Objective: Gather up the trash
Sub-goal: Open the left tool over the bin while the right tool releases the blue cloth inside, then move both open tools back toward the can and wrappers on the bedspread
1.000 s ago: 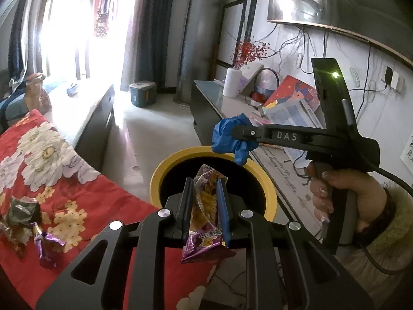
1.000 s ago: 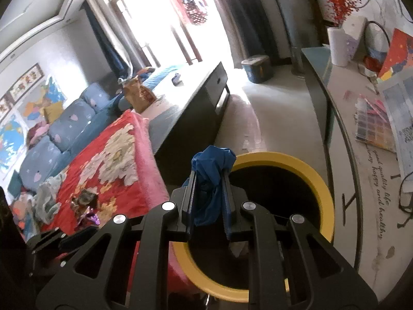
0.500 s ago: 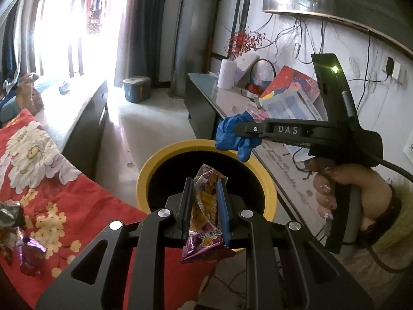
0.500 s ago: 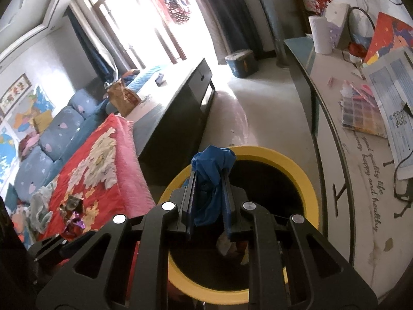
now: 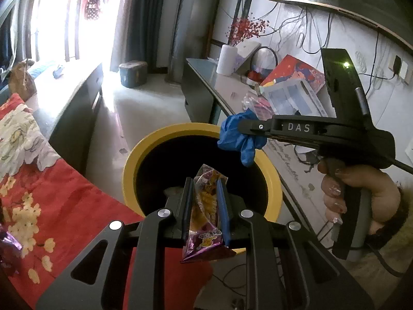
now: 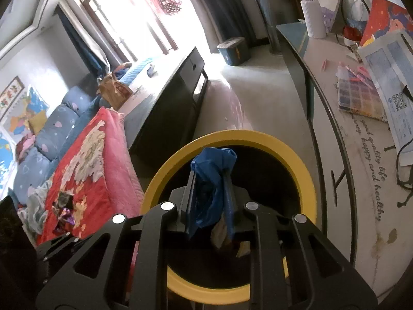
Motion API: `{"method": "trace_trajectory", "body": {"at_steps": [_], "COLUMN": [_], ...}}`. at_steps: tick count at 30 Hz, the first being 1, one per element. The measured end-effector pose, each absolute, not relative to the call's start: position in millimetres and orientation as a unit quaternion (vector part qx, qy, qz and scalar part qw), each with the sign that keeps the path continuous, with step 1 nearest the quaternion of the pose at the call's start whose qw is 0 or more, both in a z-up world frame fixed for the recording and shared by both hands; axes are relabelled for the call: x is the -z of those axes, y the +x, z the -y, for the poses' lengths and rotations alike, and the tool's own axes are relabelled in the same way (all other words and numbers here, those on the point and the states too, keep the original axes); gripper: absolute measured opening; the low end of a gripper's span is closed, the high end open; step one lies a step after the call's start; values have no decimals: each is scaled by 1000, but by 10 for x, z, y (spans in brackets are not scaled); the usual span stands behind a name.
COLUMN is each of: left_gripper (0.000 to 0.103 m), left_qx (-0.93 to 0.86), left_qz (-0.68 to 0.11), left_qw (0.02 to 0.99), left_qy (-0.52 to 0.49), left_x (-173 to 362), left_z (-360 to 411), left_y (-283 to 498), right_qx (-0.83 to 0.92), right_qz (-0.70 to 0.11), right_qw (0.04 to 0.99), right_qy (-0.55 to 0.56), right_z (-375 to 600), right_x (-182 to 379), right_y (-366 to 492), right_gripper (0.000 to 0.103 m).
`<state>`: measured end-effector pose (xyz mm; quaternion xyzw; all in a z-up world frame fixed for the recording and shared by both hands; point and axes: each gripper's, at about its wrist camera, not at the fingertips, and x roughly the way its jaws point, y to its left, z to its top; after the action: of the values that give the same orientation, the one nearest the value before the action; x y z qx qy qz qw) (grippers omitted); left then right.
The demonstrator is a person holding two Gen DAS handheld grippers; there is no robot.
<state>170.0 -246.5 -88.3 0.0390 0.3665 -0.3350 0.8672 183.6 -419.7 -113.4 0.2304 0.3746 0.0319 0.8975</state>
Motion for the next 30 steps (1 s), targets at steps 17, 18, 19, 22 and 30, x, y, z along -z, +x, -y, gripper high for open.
{"method": "trace_trajectory", "body": {"at_steps": [17, 18, 19, 22, 30], "left_gripper": [77, 88, 95, 96, 96], "left_qx": [332, 329, 326, 316, 278], "left_qz": [-366, -364, -361, -352, -333], "left_qw": [869, 872, 874, 881, 901], "left_qy": [9, 10, 9, 2, -14], "left_x": [963, 949, 929, 858, 681], "left_z": [2500, 2488, 2471, 2387, 2084], "left_y": [1854, 1842, 1829, 1785, 1714], "right_qx": [-22, -19, -18, -12, -15], "right_qz": [-367, -364, -362, -355, -341], "right_qw": [898, 899, 900, 905, 917], "right_qy": [241, 243, 242, 234, 208], "right_z": [4213, 4213, 4201, 4167, 3985], "right_x": [1143, 1132, 1120, 1064, 921], "right_y": [1794, 1782, 1767, 1743, 1683], "right_gripper": [52, 56, 59, 67, 74]}}
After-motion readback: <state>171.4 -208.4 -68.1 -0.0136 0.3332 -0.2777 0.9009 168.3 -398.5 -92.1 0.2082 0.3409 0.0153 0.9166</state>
